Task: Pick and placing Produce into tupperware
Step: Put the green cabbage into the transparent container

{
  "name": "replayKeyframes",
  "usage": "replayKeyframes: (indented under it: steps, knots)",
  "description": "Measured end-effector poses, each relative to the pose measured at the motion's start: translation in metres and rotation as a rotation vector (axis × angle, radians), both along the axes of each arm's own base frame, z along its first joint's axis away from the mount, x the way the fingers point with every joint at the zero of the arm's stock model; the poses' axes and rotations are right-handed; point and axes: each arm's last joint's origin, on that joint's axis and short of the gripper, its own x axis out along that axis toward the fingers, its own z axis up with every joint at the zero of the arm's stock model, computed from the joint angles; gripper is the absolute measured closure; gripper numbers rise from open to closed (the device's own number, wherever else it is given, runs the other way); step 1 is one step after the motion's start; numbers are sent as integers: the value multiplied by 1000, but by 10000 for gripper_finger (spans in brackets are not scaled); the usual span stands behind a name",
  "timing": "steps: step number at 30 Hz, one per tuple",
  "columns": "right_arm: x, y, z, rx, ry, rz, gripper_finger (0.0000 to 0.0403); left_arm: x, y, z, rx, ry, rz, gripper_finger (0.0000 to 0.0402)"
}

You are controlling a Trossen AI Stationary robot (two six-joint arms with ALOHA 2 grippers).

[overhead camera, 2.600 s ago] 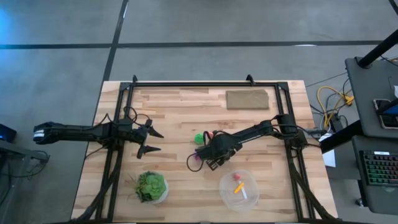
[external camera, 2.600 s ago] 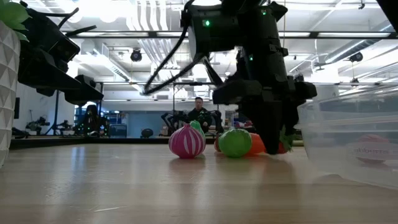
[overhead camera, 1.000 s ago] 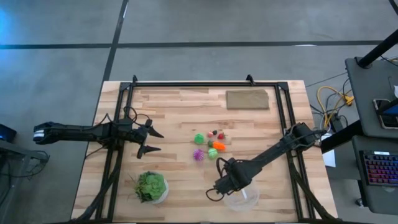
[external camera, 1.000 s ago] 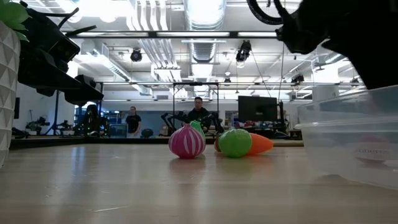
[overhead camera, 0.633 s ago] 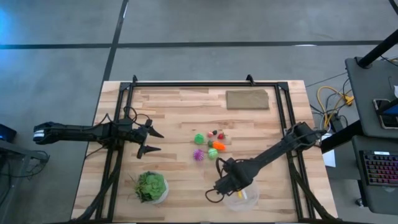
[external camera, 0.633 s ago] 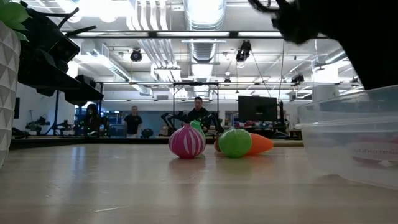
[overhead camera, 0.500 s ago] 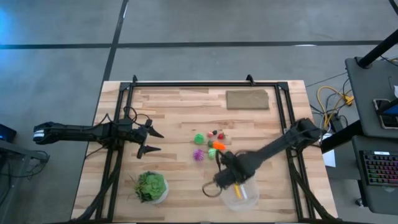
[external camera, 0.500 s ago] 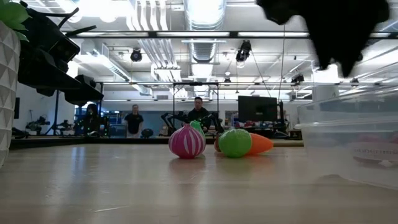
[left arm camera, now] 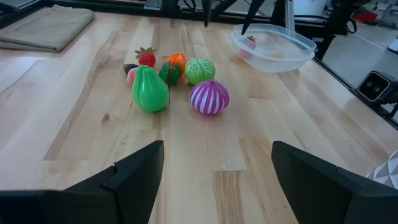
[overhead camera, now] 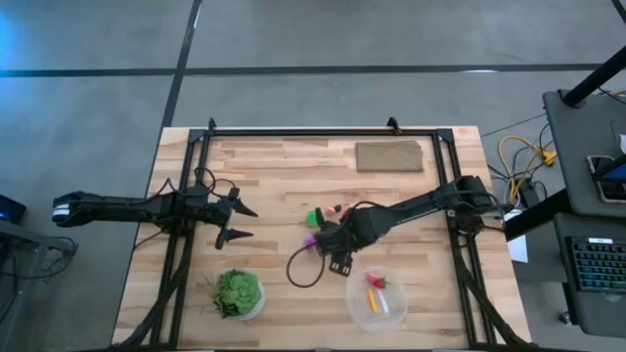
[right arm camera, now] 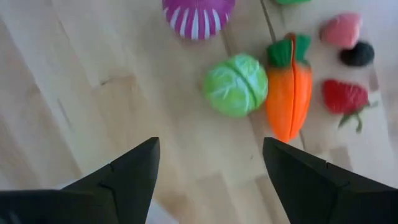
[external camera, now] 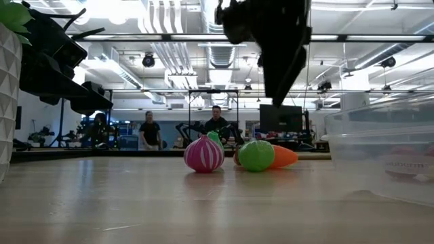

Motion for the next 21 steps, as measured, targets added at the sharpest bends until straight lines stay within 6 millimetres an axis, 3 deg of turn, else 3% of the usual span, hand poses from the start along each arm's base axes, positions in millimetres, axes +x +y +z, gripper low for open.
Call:
replayKeyframes:
  steps: [10,21]
  knots:
    - [13,-10,-27,-104,55,268,125,0,0,0,0,0,0,118]
    - [22,-13,-48,-105,74,317,145,0,0,0,0,0,0,118]
